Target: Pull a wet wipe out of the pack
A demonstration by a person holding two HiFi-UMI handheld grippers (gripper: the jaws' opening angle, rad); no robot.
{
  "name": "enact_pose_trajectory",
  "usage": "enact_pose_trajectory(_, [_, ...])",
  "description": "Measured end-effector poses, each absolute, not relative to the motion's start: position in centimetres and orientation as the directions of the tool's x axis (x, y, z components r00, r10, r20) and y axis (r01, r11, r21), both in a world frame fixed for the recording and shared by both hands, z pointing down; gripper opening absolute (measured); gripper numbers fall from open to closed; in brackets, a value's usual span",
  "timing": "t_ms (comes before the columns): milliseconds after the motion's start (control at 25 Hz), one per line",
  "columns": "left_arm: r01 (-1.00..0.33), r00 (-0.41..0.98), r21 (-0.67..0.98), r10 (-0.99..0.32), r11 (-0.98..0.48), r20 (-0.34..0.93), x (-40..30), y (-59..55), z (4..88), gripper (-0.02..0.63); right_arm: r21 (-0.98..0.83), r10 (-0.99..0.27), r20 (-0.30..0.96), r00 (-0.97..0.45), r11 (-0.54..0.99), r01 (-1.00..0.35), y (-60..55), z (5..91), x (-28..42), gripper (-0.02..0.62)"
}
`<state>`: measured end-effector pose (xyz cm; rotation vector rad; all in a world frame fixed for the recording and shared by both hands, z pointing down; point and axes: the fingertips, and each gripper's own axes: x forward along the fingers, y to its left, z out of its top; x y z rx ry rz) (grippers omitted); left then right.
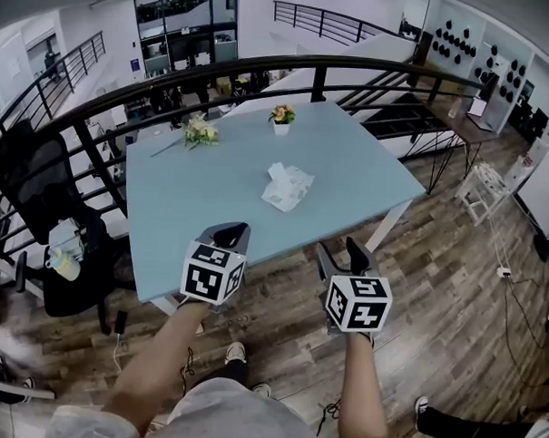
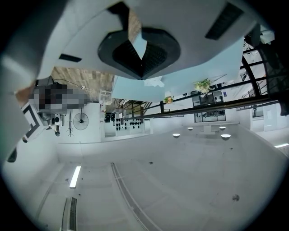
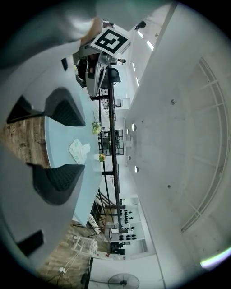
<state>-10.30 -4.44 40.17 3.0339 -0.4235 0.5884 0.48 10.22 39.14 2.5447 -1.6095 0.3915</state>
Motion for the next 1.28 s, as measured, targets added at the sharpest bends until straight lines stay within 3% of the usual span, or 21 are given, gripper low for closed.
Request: enact_pose_trajectory(1280, [-0.337, 0.863, -0.044, -0.327, -0.941, 0.385, 2.5, -22.3, 41.1, -0.005, -0.038, -0.886, 0.308, 0.348, -0.376, -0.926, -7.6, 39.9, 14.4, 0.245])
